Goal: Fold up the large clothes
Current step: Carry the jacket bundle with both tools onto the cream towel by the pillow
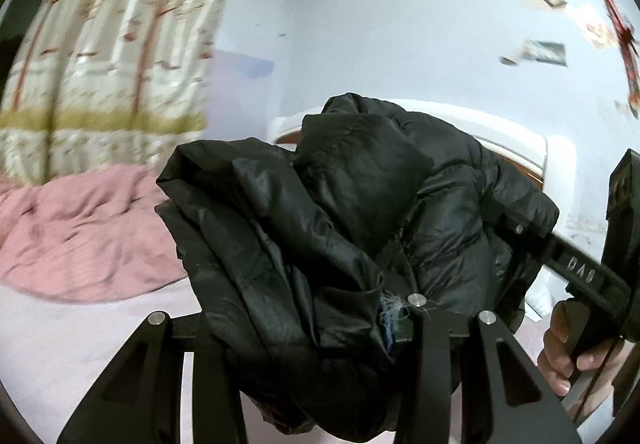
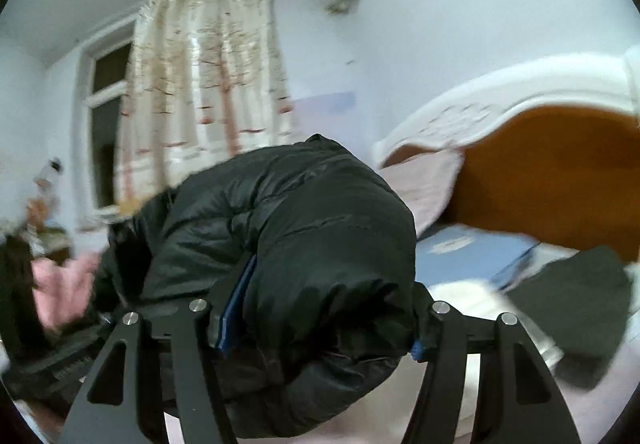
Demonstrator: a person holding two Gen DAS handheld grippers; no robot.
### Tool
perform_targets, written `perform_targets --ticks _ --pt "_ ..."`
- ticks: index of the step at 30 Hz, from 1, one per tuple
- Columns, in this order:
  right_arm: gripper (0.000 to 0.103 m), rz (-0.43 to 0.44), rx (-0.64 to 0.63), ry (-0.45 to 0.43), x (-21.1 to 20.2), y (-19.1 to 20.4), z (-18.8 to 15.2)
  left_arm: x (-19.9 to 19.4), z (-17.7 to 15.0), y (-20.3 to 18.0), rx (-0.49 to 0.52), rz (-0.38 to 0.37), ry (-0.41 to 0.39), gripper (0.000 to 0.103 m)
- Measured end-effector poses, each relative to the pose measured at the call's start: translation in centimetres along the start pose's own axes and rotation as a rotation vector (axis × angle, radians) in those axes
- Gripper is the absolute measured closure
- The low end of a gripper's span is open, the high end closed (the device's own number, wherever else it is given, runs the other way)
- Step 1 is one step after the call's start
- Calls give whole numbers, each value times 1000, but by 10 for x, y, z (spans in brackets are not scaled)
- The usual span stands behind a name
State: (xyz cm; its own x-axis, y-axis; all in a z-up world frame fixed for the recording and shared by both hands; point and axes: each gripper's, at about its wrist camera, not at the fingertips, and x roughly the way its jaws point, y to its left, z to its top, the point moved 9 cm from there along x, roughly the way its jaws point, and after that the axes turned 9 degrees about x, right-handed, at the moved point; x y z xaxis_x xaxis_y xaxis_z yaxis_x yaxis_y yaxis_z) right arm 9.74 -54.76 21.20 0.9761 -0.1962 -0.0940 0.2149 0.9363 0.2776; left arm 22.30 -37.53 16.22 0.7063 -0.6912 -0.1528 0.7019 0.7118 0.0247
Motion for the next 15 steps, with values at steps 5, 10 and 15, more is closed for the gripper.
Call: perform_targets --ticks 5,10,15 --pt "32 -171 67 -4 14 -101 -11 69 -25 -67 98 12 -41 61" --pt "19 -514 35 113 54 -185 -74 149 -88 -92 166 100 170 52" --pt "17 -462 124 98 42 -197 -64 137 -79 -63 15 141 202 4"
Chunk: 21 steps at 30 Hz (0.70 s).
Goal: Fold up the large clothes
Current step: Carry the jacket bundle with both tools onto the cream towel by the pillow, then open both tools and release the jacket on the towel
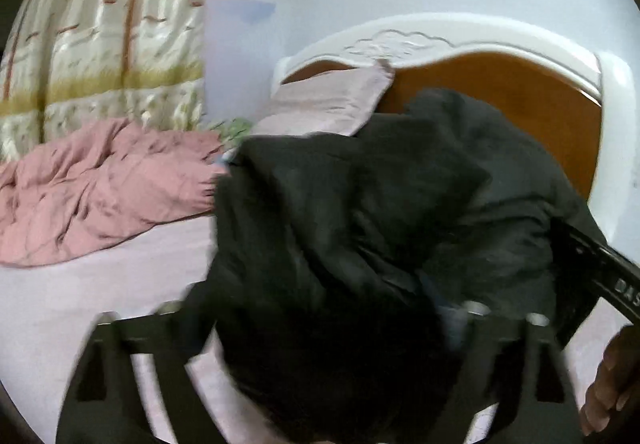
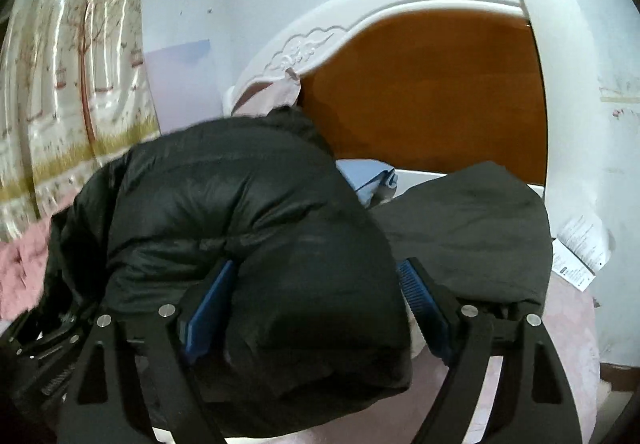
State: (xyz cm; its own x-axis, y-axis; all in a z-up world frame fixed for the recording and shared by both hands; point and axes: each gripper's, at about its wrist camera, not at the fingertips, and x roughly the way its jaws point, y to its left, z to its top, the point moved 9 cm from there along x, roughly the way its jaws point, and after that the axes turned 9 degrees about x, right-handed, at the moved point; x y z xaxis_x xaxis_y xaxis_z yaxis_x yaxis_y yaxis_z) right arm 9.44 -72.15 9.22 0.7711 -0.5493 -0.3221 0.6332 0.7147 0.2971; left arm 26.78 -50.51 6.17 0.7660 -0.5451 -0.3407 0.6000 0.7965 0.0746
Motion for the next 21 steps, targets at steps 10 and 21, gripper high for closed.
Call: perform_targets --ticks 10,21 --pt "3 37 -52 -76 -66 40 16 -117 49 56 111 161 -108 0" --pt "0 296 -19 -160 -198 141 -4 -284 16 134 183 373 -208 0"
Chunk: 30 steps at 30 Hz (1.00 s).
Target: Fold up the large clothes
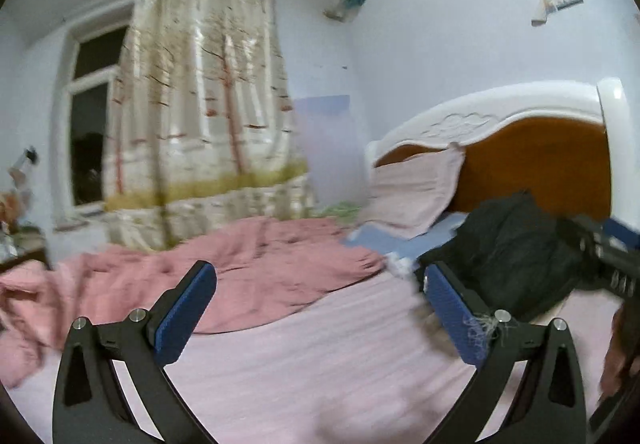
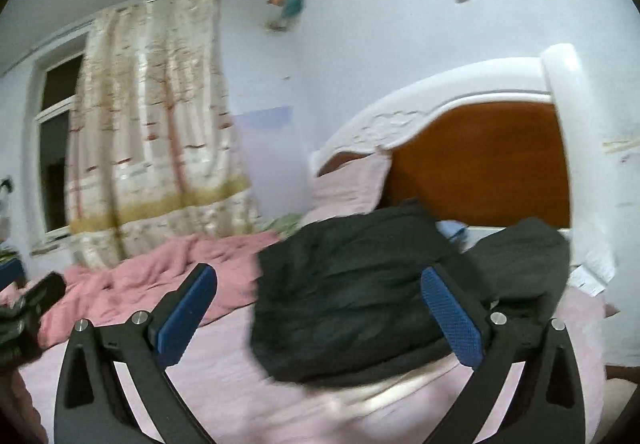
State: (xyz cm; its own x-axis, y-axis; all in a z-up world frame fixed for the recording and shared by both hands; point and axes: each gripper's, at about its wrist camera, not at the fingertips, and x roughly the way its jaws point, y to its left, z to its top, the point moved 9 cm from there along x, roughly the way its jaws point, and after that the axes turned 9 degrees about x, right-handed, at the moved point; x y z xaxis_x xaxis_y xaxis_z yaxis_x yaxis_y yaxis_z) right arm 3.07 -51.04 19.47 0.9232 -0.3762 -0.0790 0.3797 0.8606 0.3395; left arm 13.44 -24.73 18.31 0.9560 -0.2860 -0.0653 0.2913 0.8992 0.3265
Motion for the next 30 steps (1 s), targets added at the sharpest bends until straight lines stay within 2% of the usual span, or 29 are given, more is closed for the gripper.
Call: perform_targets --ticks 2,5,10,12,16,18,21,25,27,30 --pt "0 31 7 9 -15 19 -18 -20 -20 25 17 26 16 0" --pt "0 20 -11 20 -27 37 -43 -40 -51 59 -30 28 51 0" --pt "0 29 -118 17 -59 76 -82 -59 -103 86 -103 25 107 0" --pt "0 18 -132 25 -69 84 -95 -67 -127 92 -120 18 131 0" --pt "0 1 -81 99 -74 80 -127 -74 -164 99 -112 13 172 0" --pt "0 -17 -79 126 -70 77 -136 -70 -180 105 -155 4 189 0" --pt "0 -41 -146 163 -70 84 -146 -62 -201 110 -207 5 213 0" --pt "0 -69 -196 147 -74 82 -155 -53 -227 104 -188 17 226 0" --pt "0 -95 -208 155 -67 79 -163 -45 -241 97 -185 13 267 0" --pt "0 -134 -276 161 -53 80 -171 -44 -243 97 -174 36 278 0"
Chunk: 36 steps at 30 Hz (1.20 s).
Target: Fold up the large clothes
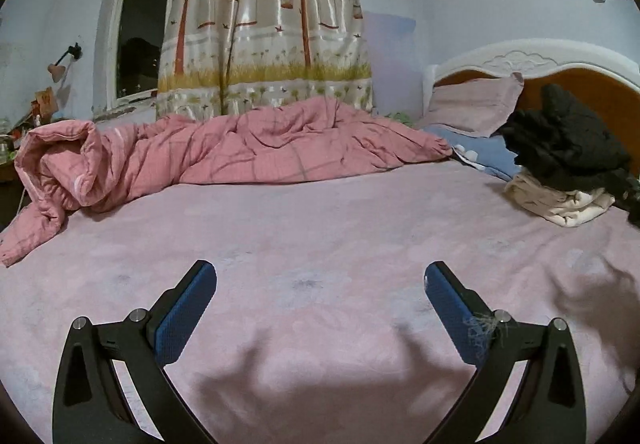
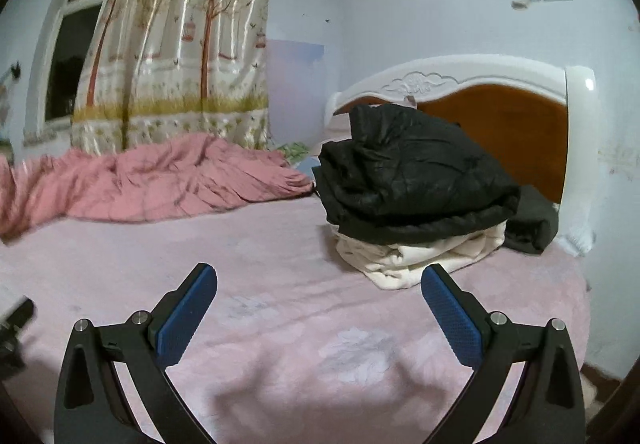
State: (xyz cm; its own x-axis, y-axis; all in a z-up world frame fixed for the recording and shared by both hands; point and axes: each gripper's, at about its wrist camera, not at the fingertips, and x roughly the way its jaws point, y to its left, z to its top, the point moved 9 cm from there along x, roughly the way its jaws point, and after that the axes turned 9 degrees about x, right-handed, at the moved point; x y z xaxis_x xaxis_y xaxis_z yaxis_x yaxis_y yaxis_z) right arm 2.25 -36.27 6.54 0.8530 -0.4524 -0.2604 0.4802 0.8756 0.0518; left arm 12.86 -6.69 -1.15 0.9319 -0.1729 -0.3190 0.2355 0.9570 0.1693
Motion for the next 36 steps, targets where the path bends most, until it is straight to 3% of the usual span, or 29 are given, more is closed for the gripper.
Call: perform_targets --ticks 15,36 --pt "0 6 -84 -12 2 14 -4 -7 -1 6 -41 3 -13 0" --pt "0 12 -165 -23 -5 30 -9 -4 -2 5 -9 16 -6 0"
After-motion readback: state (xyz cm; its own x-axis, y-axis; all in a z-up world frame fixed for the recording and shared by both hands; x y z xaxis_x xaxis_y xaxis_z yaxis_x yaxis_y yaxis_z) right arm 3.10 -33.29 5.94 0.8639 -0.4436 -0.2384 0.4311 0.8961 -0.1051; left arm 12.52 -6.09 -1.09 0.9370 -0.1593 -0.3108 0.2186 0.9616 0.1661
